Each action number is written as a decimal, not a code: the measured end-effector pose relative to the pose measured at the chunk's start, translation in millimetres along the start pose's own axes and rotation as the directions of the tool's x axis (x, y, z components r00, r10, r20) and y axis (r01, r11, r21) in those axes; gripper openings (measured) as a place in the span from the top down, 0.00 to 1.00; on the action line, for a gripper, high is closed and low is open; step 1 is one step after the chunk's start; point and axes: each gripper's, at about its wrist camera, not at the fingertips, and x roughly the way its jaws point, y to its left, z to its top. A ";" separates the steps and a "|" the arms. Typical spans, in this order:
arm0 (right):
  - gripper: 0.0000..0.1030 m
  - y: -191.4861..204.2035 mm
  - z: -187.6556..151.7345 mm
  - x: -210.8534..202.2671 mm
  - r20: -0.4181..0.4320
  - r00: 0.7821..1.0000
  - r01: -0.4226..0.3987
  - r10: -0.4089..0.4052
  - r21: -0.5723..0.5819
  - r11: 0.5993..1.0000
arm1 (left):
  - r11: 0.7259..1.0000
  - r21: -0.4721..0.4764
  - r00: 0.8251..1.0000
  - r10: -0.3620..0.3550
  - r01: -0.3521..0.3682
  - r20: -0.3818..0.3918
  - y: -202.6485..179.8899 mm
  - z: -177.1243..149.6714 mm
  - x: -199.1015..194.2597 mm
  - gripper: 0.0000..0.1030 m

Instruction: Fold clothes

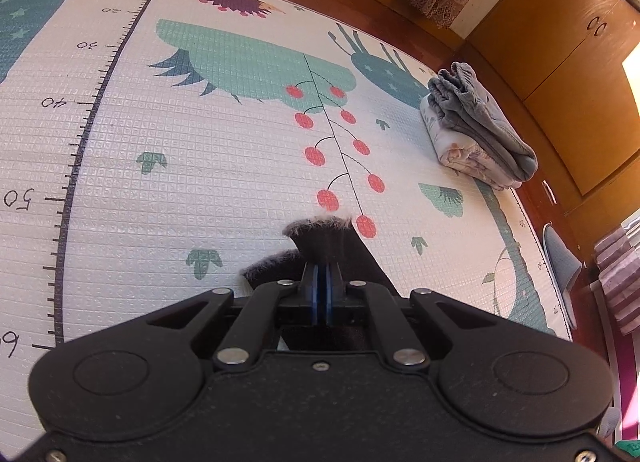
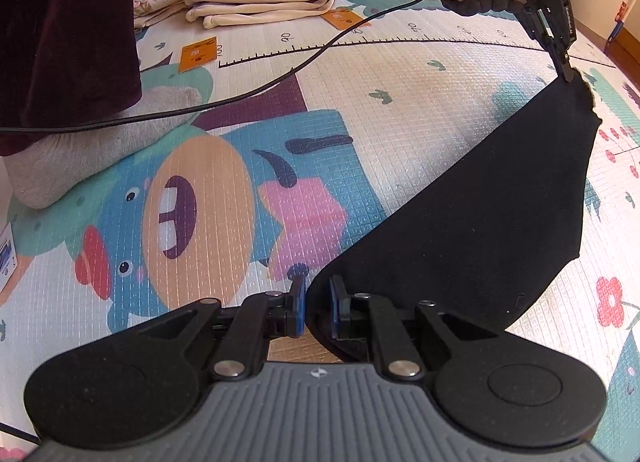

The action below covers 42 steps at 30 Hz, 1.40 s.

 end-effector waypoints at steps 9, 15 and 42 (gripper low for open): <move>0.86 -1.5 -1.6 9.5 0.003 1.000 0.001 -0.001 0.049 0.999 | 0.999 0.016 0.998 0.052 -0.051 -0.020 5.2 -2.3 15.0 0.99; 0.82 -5.3 -2.2 9.5 0.013 1.000 -0.008 0.007 0.105 0.994 | 0.996 0.049 0.996 0.082 -0.081 -0.031 3.3 -7.0 24.3 0.99; 0.74 -147.3 9.1 27.8 0.166 0.974 0.102 -0.153 0.280 0.955 | 0.955 0.295 0.988 0.049 -0.003 -0.147 -58.7 -2.6 63.0 0.84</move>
